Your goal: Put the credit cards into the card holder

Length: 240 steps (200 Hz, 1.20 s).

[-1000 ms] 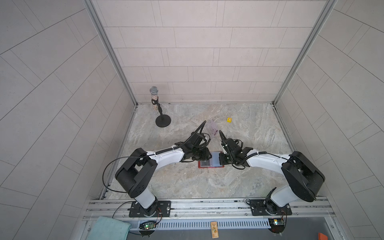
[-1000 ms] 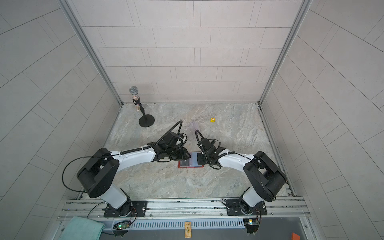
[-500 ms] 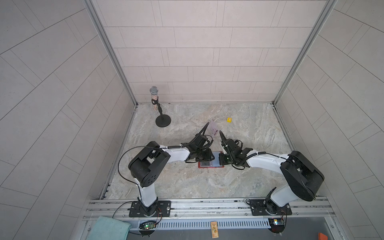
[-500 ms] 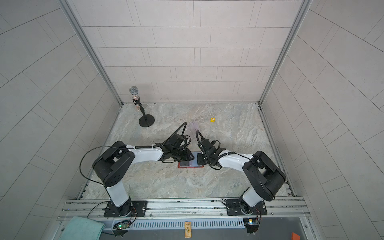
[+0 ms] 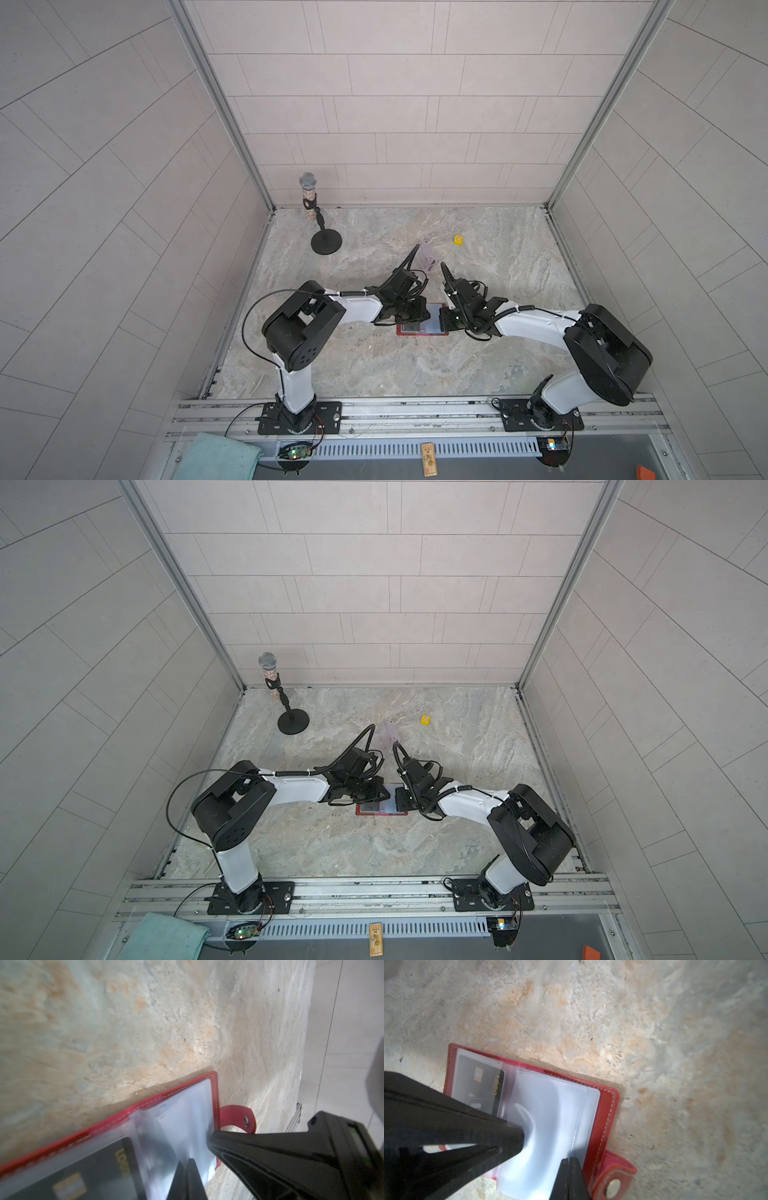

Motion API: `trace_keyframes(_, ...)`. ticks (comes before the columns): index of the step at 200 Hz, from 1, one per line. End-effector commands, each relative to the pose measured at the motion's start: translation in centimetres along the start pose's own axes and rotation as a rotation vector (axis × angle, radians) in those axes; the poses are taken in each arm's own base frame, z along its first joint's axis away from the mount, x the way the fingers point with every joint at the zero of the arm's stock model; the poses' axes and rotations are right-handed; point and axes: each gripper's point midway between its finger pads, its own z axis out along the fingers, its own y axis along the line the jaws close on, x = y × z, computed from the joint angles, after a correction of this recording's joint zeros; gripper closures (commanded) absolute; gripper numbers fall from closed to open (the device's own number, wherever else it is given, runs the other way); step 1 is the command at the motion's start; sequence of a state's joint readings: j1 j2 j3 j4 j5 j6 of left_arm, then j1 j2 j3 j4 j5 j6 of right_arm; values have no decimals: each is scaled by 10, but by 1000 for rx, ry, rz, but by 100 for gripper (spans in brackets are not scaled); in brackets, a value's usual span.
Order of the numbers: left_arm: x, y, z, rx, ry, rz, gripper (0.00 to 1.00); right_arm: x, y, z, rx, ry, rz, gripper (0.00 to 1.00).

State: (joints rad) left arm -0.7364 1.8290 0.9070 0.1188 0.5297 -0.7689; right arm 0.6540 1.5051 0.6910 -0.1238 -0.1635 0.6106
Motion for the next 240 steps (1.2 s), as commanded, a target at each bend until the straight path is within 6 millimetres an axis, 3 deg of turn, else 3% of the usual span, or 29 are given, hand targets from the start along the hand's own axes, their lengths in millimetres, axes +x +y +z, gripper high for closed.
trace_keyframes(1, -4, -8, -5, 8, -25, 21, 100, -3, -8, -11, 32, -30, 17, 96)
trace_keyframes(38, -6, -4, -12, -24, -45, 27, 100, -4, -14, -11, 37, -25, 33, 95)
trace_keyframes(153, -4, -7, -14, -8, -45, 38, 100, 0, 6, 4, -67, 46, 16, 94)
trace_keyframes(192, -4, -11, -19, -5, -49, 56, 86, -4, 12, 5, -98, 36, 22, 93)
trace_keyframes(240, -5, -3, -36, -78, -90, 102, 58, -11, 29, 4, -193, 12, 30, 89)
